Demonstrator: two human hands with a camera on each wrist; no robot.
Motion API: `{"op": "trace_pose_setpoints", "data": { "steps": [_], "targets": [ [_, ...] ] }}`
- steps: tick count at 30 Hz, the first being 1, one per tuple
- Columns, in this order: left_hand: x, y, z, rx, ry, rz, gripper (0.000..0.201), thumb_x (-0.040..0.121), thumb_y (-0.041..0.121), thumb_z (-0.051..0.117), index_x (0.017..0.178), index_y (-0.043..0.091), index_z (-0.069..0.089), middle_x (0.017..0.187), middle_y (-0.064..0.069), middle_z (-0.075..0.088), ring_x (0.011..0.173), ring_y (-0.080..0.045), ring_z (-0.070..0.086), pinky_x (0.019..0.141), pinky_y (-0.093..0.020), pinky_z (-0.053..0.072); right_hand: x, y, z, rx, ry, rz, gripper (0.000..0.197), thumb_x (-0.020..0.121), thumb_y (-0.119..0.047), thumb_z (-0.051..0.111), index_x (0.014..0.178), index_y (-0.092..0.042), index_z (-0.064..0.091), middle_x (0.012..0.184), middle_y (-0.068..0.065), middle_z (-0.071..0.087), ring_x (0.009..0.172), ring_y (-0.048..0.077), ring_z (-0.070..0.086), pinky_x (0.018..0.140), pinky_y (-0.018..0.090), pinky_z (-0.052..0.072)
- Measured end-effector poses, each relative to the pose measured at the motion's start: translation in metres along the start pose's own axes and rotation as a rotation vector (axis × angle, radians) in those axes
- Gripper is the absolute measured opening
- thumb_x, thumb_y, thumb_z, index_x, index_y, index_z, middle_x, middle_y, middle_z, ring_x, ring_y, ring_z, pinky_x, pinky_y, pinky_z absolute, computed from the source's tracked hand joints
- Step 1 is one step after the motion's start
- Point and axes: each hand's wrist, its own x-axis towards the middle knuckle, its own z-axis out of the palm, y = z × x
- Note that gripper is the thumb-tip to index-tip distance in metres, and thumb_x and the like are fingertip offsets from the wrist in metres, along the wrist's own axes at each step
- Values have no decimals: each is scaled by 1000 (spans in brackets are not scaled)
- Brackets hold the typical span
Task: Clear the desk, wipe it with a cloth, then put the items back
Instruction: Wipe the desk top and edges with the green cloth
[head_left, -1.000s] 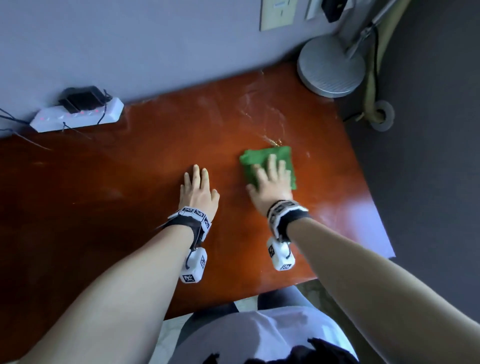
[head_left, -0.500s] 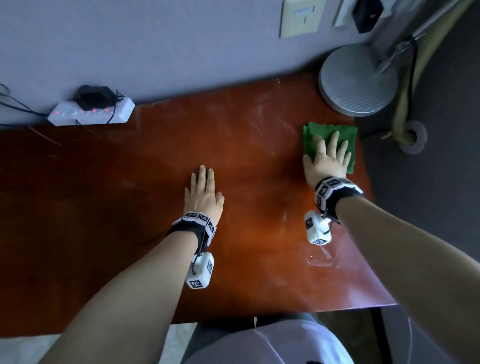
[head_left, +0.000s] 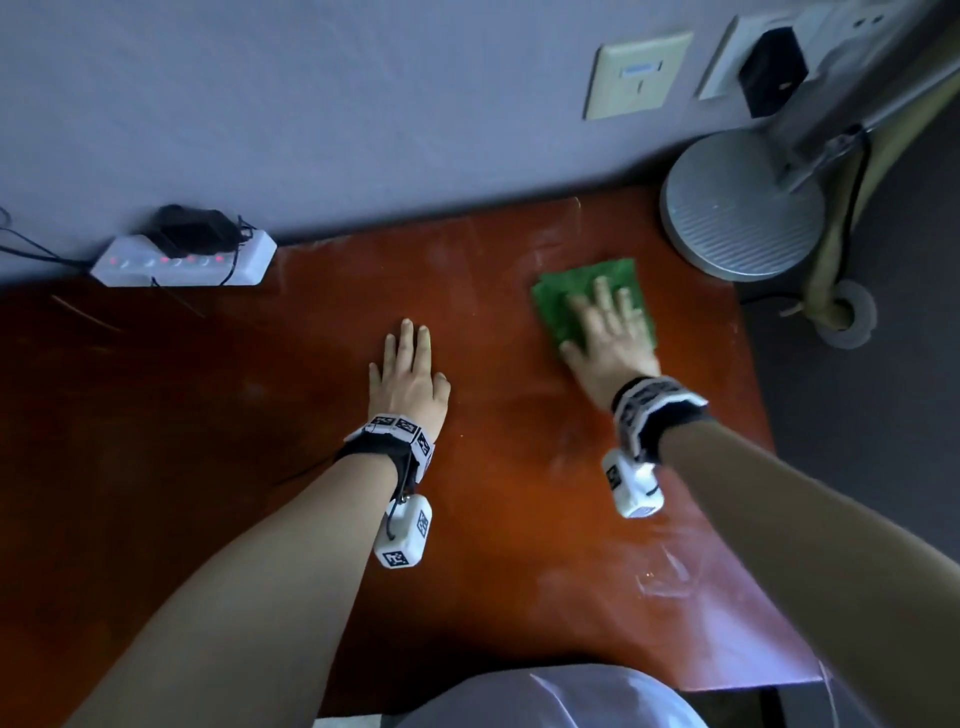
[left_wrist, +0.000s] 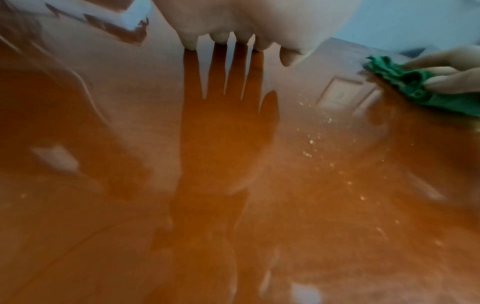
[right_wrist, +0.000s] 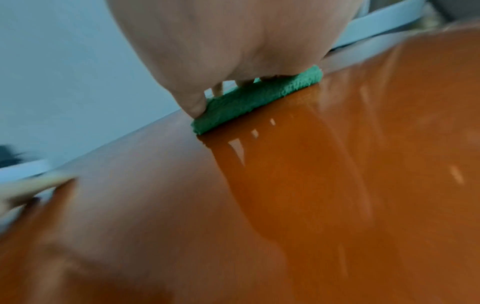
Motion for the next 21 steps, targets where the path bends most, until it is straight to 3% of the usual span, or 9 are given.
{"op": "trace_pose_setpoints", "data": {
  "steps": [3,6,11,14,21],
  "targets": [
    [11,-1,-2,16,19,10,67,101,30,35,158,21,2,166,1,-10,153,-24,-5,122,-51,9,29,12,-15,16,52,190,76,99,-46,38,158,-20,-3,165,6,-10,151,32,-8,122,46,-1],
    [20,-2,-2,28,29,20,67,101,30,34,158,22,0,166,1,-10,153,-23,-6,122,-50,8,46,-18,-8,-66,61,210,78,99,-55,31,158,-20,-6,164,11,-12,150,38,-8,121,51,-2],
    [31,-4,1,57,89,47,70,100,29,38,159,21,1,166,0,-9,153,-23,-4,122,-50,7,32,-93,15,-190,-89,-189,70,99,-59,20,156,-30,-11,162,7,-22,149,34,-17,121,50,-6],
    [33,-2,6,42,130,34,71,99,28,39,159,21,3,166,0,-7,153,-24,-3,122,-51,5,32,-92,19,-214,-126,-286,66,100,-57,21,155,-37,-9,162,4,-22,150,30,-17,122,47,-5],
    [39,-3,5,-21,141,30,66,101,31,35,159,23,4,166,1,-6,153,-23,-5,122,-52,3,92,-12,-29,-45,98,165,66,100,-50,33,158,-32,5,165,10,-8,150,37,-4,122,50,0]
  ]
}}
